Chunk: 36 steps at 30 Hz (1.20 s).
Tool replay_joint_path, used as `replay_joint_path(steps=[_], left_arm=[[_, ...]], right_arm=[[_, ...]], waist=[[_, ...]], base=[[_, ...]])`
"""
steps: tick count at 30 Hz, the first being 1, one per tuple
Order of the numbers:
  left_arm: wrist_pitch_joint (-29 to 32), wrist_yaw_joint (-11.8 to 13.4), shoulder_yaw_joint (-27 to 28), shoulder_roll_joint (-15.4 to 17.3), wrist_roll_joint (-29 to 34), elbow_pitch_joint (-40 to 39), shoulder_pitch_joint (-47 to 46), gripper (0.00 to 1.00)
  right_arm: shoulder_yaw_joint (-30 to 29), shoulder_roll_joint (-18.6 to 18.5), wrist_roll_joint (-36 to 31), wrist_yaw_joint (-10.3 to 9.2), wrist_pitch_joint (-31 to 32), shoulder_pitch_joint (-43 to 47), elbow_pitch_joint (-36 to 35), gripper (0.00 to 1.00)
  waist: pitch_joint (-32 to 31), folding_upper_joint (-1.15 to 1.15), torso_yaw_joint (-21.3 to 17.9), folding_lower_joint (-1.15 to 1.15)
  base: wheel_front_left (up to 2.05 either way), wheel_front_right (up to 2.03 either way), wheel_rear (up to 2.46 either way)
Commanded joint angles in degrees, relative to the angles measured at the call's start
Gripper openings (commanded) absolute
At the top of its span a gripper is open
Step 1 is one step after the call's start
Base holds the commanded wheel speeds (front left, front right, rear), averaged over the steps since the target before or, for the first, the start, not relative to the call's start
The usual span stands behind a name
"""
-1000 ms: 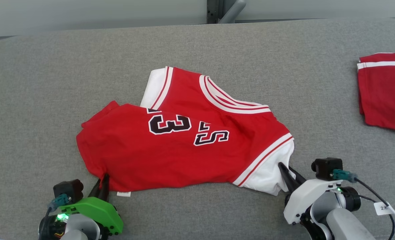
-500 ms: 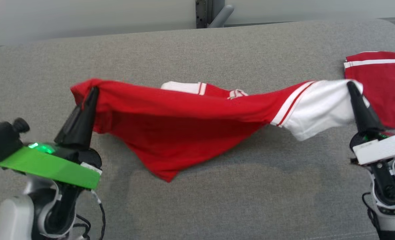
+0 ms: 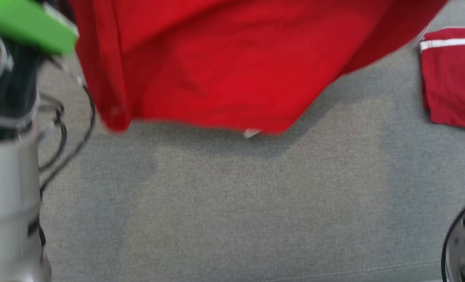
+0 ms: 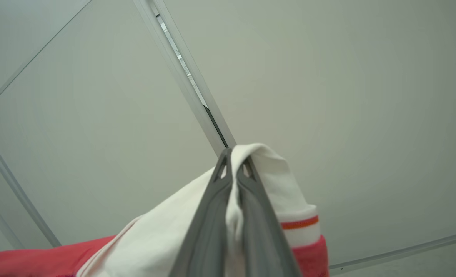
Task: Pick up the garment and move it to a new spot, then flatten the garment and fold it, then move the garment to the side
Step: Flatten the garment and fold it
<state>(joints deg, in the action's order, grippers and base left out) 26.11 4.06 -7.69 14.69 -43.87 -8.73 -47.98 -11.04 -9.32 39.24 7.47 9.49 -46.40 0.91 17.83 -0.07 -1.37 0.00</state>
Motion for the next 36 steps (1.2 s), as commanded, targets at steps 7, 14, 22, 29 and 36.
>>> replay_joint_path(steps=[7, 14, 22, 29, 36], left_arm=[[-10.6, 1.0, 2.0, -3.7, 4.5, 22.4, -23.8, 0.0], [-29.4, -3.8, 3.7, -6.2, 7.2, 36.8, -36.9, 0.0], [-32.9, -10.6, -0.3, -6.4, 5.2, 49.8, -26.3, 0.0], [-31.7, -11.5, -4.3, -4.7, 2.0, 45.0, -5.9, 0.0], [-30.2, -8.8, -3.8, -1.8, -1.5, 31.1, 20.0, 0.0]], right_arm=[[0.0, 3.3, -11.5, 0.02, -6.7, -26.6, 16.0, 0.0], [1.5, 5.4, -16.0, 0.01, -20.5, -41.8, 25.9, 0.0], [13.7, 1.2, -8.7, 0.02, -23.1, -25.7, 26.7, 0.0], [18.4, -6.6, -0.2, 0.02, -23.5, 3.1, 18.9, 0.0], [17.5, -8.2, 4.9, -0.05, -23.5, 25.2, 13.8, 0.0]], waist=[[16.1, 0.07, 1.5, 0.0], [22.2, 0.07, 1.6, 0.0], [21.5, 0.07, 2.0, 0.0], [14.4, 0.07, 3.0, 0.0], [5.7, 0.07, 2.7, 0.0]], base=[[0.0, 0.0, 0.0], [0.0, 0.0, 0.0], [0.0, 0.0, 0.0], [0.0, 0.0, 0.0], [0.0, 0.0, 0.0]])
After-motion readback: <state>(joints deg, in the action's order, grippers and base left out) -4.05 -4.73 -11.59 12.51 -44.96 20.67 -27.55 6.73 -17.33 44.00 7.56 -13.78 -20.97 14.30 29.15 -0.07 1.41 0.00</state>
